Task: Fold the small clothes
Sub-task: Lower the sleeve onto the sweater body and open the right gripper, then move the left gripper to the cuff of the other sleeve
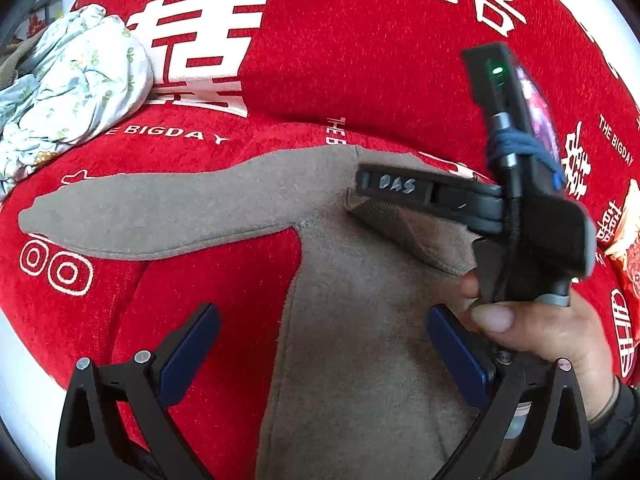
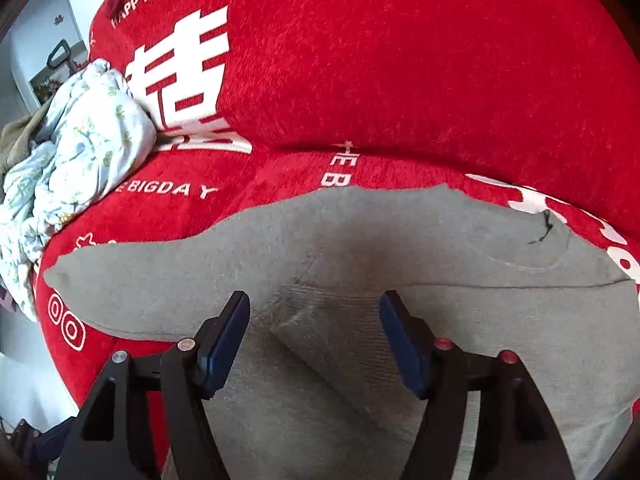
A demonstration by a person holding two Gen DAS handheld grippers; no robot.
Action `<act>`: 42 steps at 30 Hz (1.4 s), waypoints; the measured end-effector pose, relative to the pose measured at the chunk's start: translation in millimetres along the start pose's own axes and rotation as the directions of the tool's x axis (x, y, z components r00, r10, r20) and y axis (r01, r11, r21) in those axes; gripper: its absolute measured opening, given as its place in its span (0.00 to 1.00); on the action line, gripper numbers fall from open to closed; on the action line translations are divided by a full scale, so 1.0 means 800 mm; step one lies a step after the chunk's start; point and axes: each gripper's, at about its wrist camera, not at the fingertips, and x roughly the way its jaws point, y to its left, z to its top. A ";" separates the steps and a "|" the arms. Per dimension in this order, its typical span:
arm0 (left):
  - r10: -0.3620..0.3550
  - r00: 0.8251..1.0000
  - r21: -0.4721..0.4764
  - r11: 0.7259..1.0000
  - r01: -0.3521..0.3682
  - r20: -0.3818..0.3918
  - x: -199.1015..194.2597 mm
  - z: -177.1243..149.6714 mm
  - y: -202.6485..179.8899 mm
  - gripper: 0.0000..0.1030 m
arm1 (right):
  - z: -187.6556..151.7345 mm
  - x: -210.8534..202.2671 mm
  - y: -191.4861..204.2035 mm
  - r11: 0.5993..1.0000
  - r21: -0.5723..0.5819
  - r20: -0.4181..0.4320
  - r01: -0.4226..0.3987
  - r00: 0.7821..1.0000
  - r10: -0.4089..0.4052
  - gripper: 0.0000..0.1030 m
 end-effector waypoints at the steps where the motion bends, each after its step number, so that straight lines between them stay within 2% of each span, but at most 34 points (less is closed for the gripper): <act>1: 0.000 1.000 0.003 1.000 0.000 -0.003 0.001 -0.001 -0.002 1.00 | 0.000 -0.005 -0.009 1.000 0.014 0.007 0.009 1.000 -0.009 0.69; 3: 0.005 1.000 0.014 1.000 -0.005 -0.010 0.003 -0.002 -0.006 1.00 | -0.001 -0.013 -0.025 0.999 0.039 0.014 0.032 0.999 -0.033 0.69; 6: 0.005 1.000 0.022 1.000 -0.005 -0.013 0.004 -0.004 -0.011 1.00 | -0.010 -0.028 -0.072 0.987 0.089 0.021 0.133 0.991 -0.135 0.69; 9: 0.000 1.000 0.026 1.000 0.000 -0.016 0.005 -0.005 -0.016 1.00 | -0.028 -0.045 -0.137 0.944 0.178 0.008 0.277 0.959 -0.282 0.69; 11: -0.003 1.000 0.033 0.999 0.004 -0.018 0.006 -0.006 -0.020 1.00 | -0.047 -0.055 -0.190 0.876 0.267 -0.034 0.402 0.912 -0.408 0.69; 13: -0.006 1.000 0.037 0.999 0.007 -0.022 0.008 -0.008 -0.024 1.00 | -0.067 -0.061 -0.227 0.816 0.346 -0.082 0.463 0.881 -0.465 0.69; 14: -0.006 1.000 0.039 0.999 0.007 -0.023 0.008 -0.009 -0.025 1.00 | -0.077 -0.061 -0.238 0.796 0.376 -0.107 0.475 0.875 -0.472 0.69; 16: -0.002 1.000 0.043 0.999 0.003 -0.027 0.009 -0.009 -0.026 1.00 | -0.091 -0.052 -0.240 0.785 0.391 -0.135 0.480 0.874 -0.467 0.69; 17: 0.001 1.000 0.043 0.999 0.000 -0.027 0.009 -0.009 -0.026 1.00 | -0.092 -0.052 -0.225 0.783 0.366 -0.112 0.503 0.859 -0.500 0.70; 18: 0.005 1.000 0.042 0.999 -0.004 -0.027 0.008 -0.010 -0.025 1.00 | -0.091 -0.049 -0.210 0.798 0.345 -0.104 0.493 0.866 -0.490 0.71; 19: 0.009 1.000 0.040 0.999 -0.008 -0.026 0.006 -0.009 -0.024 1.00 | -0.090 -0.044 -0.195 0.820 0.334 -0.098 0.464 0.883 -0.459 0.73; 20: 0.013 1.000 0.038 0.999 -0.012 -0.026 0.005 -0.009 -0.023 1.00 | -0.087 -0.039 -0.178 0.843 0.316 -0.090 0.436 0.898 -0.431 0.78; 22: 0.025 0.999 0.037 0.999 -0.024 -0.025 0.003 -0.008 -0.018 1.00 | -0.081 -0.023 -0.134 0.894 0.236 -0.075 0.382 0.924 -0.375 0.80; 24: 0.037 0.999 0.024 0.999 -0.036 -0.017 -0.002 -0.007 -0.011 1.00 | -0.077 -0.009 -0.090 0.919 0.148 -0.067 0.365 0.931 -0.358 0.80; 26: 0.040 0.999 0.011 0.999 -0.040 -0.011 -0.007 -0.006 -0.004 1.00 | -0.078 0.003 -0.051 0.920 0.053 -0.040 0.388 0.922 -0.386 0.80; 27: 0.044 0.999 0.006 0.999 -0.044 -0.008 -0.008 -0.005 -0.001 1.00 | -0.077 0.008 -0.035 0.901 0.005 -0.023 0.434 0.901 -0.434 0.80; 28: 0.046 0.999 0.002 0.999 -0.046 -0.007 -0.009 -0.005 0.001 1.00 | -0.075 0.012 -0.018 0.869 -0.052 0.003 0.493 0.870 -0.493 0.80; 30: 0.049 0.999 -0.009 0.999 -0.049 -0.005 -0.011 -0.004 0.006 1.00 | -0.076 0.013 -0.005 0.847 -0.093 0.017 0.523 0.852 -0.524 0.80; 33: 0.055 0.999 -0.018 0.998 -0.055 -0.001 -0.013 -0.004 0.010 1.00 | -0.073 0.000 0.001 0.927 -0.064 0.027 0.370 0.929 -0.369 0.80; 35: 0.061 0.998 -0.017 0.998 -0.061 -0.011 -0.009 -0.004 0.012 1.00 | -0.076 0.004 0.007 0.932 -0.072 0.014 0.354 0.935 -0.354 0.80; 37: 0.068 0.997 -0.031 0.997 -0.068 -0.025 -0.003 -0.005 0.017 1.00 | -0.078 0.018 0.012 0.948 -0.108 -0.031 0.301 0.952 -0.306 0.80; 40: 0.084 0.995 -0.057 0.995 -0.087 -0.045 0.000 -0.006 0.031 1.00 | -0.073 0.006 0.004 0.959 -0.077 -0.023 0.274 0.961 -0.276 0.80; 42: 0.128 0.991 -0.089 0.987 -0.130 -0.037 0.001 -0.004 0.049 1.00 | -0.077 -0.007 -0.006 0.959 -0.036 0.029 0.280 0.960 -0.279 0.81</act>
